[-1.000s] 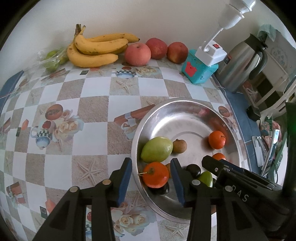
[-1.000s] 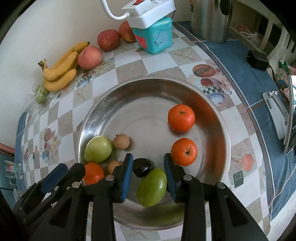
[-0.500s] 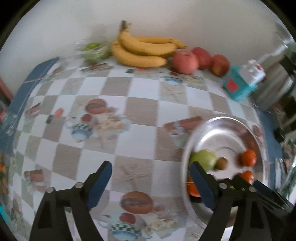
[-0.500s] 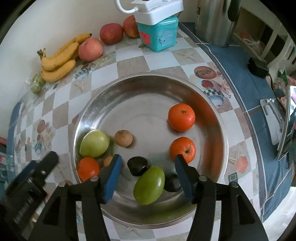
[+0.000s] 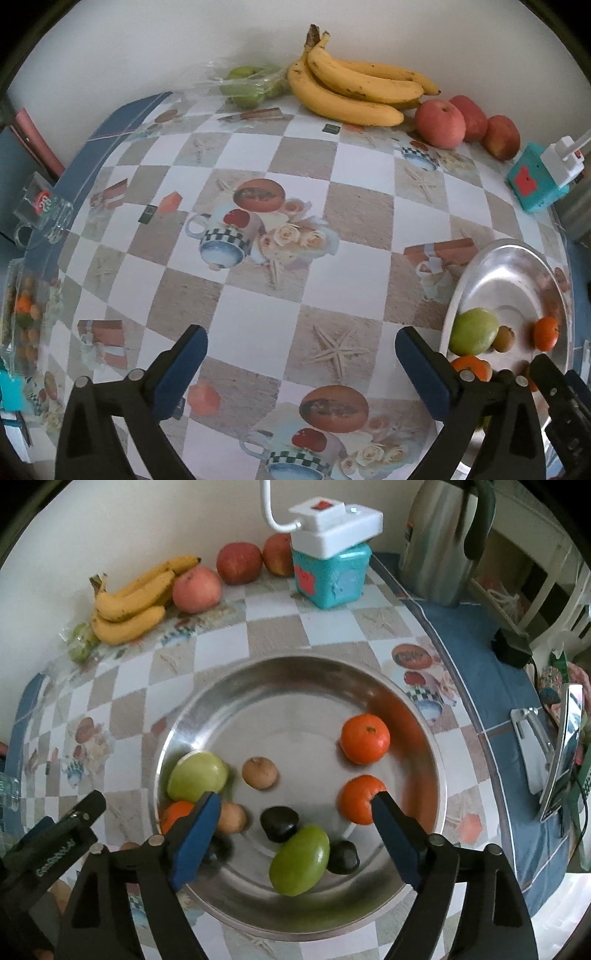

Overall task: Organize fruits
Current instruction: 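Withdraw both open tools back from the steel bowl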

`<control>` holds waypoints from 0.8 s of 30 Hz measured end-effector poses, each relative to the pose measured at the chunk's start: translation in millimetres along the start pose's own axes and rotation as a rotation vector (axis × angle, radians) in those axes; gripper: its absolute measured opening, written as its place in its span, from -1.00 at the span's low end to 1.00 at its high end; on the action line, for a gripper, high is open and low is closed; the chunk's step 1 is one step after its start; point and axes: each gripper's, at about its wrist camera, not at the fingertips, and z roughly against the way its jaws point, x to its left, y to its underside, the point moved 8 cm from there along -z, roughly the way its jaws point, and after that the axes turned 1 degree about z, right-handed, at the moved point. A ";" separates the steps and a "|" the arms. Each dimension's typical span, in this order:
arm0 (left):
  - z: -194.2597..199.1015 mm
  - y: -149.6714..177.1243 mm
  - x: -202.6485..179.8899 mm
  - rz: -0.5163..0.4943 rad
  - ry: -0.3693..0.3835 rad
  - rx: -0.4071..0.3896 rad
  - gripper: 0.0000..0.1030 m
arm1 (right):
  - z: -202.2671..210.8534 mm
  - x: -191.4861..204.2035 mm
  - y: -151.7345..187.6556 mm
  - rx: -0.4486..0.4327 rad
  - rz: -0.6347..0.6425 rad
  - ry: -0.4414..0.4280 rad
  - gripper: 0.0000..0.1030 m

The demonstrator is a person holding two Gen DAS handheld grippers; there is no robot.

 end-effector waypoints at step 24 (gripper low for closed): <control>2.3 -13.8 35.3 -0.042 -0.227 -0.113 0.99 | -2.7 42.9 -3.1 -0.089 0.063 -0.076 0.65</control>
